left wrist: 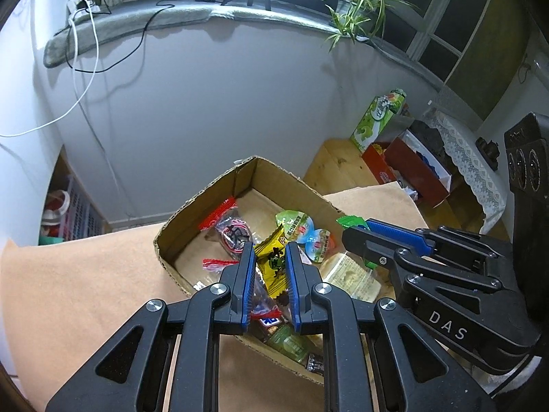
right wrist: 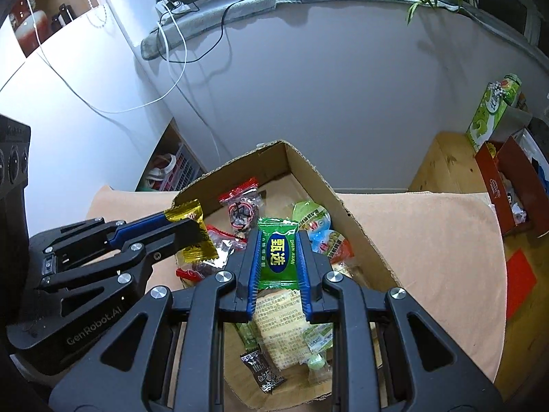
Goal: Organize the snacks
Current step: 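Open both tools to drop the yellow candy and green packet in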
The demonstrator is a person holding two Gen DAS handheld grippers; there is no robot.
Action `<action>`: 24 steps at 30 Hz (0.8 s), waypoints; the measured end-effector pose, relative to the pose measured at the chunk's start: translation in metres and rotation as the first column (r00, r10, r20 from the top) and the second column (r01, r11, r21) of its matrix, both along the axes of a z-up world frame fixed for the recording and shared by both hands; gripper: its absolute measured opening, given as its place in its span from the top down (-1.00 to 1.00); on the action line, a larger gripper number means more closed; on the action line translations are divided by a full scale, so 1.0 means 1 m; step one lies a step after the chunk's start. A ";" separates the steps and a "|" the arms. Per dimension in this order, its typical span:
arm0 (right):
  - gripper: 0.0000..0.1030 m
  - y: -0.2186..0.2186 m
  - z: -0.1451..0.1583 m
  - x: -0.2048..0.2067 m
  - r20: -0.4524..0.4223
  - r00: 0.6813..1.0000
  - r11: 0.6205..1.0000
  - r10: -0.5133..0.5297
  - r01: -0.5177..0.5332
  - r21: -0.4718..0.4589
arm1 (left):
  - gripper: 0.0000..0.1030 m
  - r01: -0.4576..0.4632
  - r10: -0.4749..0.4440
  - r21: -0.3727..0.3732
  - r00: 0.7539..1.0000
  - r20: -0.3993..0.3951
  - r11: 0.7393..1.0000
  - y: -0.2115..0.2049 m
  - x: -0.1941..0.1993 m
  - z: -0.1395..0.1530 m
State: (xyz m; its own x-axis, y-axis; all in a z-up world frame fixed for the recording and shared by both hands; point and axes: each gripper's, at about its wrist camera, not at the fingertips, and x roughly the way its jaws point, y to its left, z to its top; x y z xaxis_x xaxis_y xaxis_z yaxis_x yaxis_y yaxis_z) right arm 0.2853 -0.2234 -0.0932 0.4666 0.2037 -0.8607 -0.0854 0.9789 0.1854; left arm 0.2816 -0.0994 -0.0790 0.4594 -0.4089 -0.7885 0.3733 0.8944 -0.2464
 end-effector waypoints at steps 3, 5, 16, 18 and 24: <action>0.54 -0.001 0.001 -0.001 0.004 1.000 1.000 -0.005 0.005 -0.014 | 0.69 -0.004 0.004 0.006 1.000 -0.001 1.000 -0.001 0.000 0.000; 0.54 -0.001 0.002 -0.001 0.005 1.000 1.000 -0.008 0.008 -0.014 | 0.69 -0.001 0.001 0.010 1.000 -0.001 1.000 -0.001 0.000 0.001; 0.54 -0.004 0.006 -0.009 0.012 1.000 1.000 -0.015 0.016 -0.015 | 0.69 -0.010 0.010 0.014 1.000 0.010 1.000 0.001 -0.003 0.004; 0.54 -0.005 0.008 -0.012 0.013 1.000 1.000 -0.022 0.022 -0.013 | 0.62 -0.009 0.009 0.011 1.000 0.012 1.000 0.002 -0.004 0.006; 0.16 -0.009 0.017 -0.023 0.032 0.999 0.999 -0.036 0.036 -0.010 | 0.51 -0.020 0.020 -0.001 1.000 0.021 1.000 0.008 -0.008 0.013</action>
